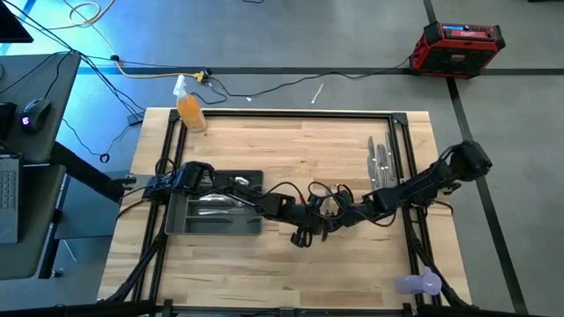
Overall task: Sort silverware
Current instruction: Put the silver knife into the black silverware tray
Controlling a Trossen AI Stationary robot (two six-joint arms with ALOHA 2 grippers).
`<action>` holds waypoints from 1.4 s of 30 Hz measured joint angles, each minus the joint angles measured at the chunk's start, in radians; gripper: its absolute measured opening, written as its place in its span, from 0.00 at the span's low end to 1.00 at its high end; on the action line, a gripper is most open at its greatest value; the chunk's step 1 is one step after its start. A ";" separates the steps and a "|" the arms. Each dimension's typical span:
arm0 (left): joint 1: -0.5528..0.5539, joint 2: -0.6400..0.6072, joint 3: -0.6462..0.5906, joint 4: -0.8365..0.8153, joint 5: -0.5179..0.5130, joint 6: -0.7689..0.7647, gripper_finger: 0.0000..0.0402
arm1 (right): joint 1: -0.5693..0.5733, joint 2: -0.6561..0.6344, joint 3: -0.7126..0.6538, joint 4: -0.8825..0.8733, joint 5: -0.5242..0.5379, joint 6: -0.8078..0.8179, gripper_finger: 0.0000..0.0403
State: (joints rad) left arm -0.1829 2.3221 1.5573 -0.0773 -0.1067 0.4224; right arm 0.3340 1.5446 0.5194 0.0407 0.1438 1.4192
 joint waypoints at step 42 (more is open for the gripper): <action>-0.037 0.002 -0.044 0.125 -0.064 -0.116 0.00 | -0.015 -0.063 -0.001 -0.038 -0.041 -0.123 0.31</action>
State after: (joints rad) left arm -0.2199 2.3241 1.5131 0.0479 -0.1711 0.3069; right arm 0.3189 1.4818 0.5186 0.0022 0.1025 1.2964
